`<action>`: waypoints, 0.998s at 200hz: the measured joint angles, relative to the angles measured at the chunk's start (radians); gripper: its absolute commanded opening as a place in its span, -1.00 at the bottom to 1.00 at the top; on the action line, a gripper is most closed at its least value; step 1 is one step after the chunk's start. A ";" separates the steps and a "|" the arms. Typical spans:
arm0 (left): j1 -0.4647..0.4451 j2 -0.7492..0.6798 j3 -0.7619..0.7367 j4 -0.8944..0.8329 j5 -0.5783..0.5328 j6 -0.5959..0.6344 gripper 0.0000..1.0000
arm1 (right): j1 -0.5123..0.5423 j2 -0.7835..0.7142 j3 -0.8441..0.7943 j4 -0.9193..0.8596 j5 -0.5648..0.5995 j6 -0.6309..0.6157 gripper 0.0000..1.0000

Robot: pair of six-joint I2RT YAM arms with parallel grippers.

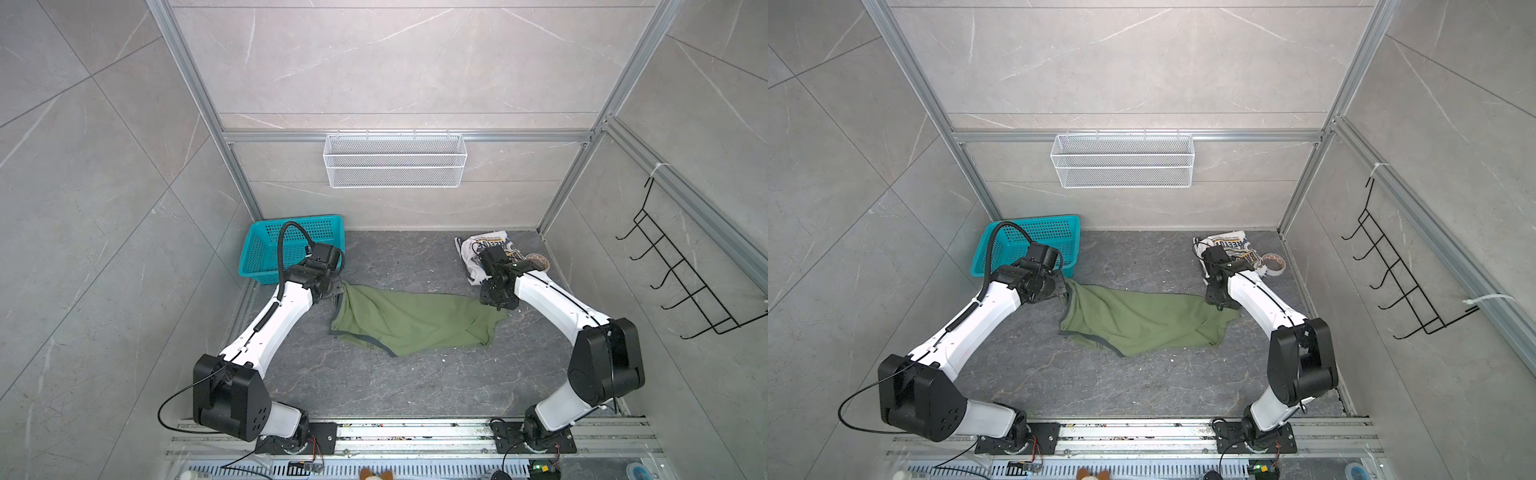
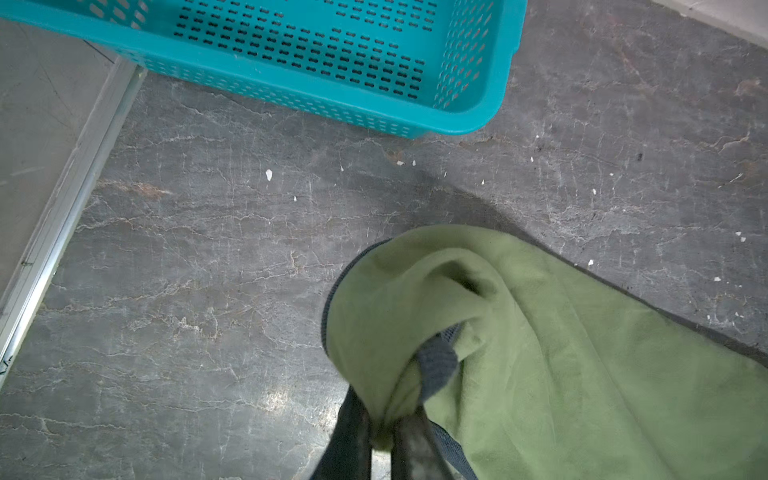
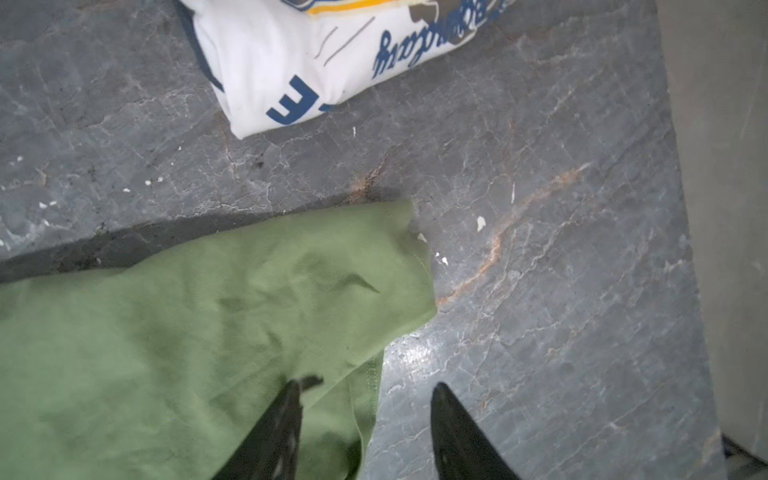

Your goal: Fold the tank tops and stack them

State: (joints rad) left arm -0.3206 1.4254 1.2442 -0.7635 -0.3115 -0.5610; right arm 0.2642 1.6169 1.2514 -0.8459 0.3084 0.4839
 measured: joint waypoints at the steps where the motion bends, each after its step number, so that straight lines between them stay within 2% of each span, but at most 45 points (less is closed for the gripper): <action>1: 0.000 0.000 0.000 0.000 0.000 0.000 -0.46 | 0.000 -0.001 -0.001 0.001 0.000 0.000 0.09; 8: 0.000 -0.001 0.000 0.000 -0.002 0.001 -0.14 | 0.000 -0.009 -0.008 0.010 -0.002 0.000 0.09; 13: 0.000 -0.002 0.000 -0.001 -0.003 -0.001 0.01 | 0.000 -0.017 -0.016 0.019 -0.003 -0.001 0.09; 33: -0.015 -0.002 0.000 -0.010 -0.034 -0.013 0.29 | 0.000 -0.063 -0.063 0.035 -0.007 0.000 0.09; 44: -0.051 -0.010 -0.002 -0.023 -0.086 -0.016 0.40 | -0.002 -0.090 -0.089 0.036 -0.010 0.005 0.08; 72: -0.264 -0.061 -0.003 -0.037 -0.191 -0.005 0.44 | -0.038 -0.148 -0.157 0.061 -0.030 0.029 0.08; 92: -0.412 -0.074 -0.003 -0.027 -0.172 0.043 0.41 | -0.080 -0.176 -0.192 0.078 -0.050 0.048 0.08; 104: -0.478 -0.055 -0.003 -0.018 -0.121 0.068 0.38 | -0.097 -0.182 -0.197 0.085 -0.061 0.057 0.08; 153: -0.626 0.120 -0.091 0.034 0.108 0.122 0.29 | -0.115 -0.187 -0.205 0.125 -0.091 0.078 0.08; 200: -0.741 0.254 -0.087 0.025 0.137 0.150 0.52 | -0.123 -0.185 -0.227 0.148 -0.130 0.093 0.13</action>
State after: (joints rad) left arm -1.0615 1.6794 1.1572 -0.7383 -0.1745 -0.4110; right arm 0.1413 1.4319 1.0245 -0.6979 0.1783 0.5774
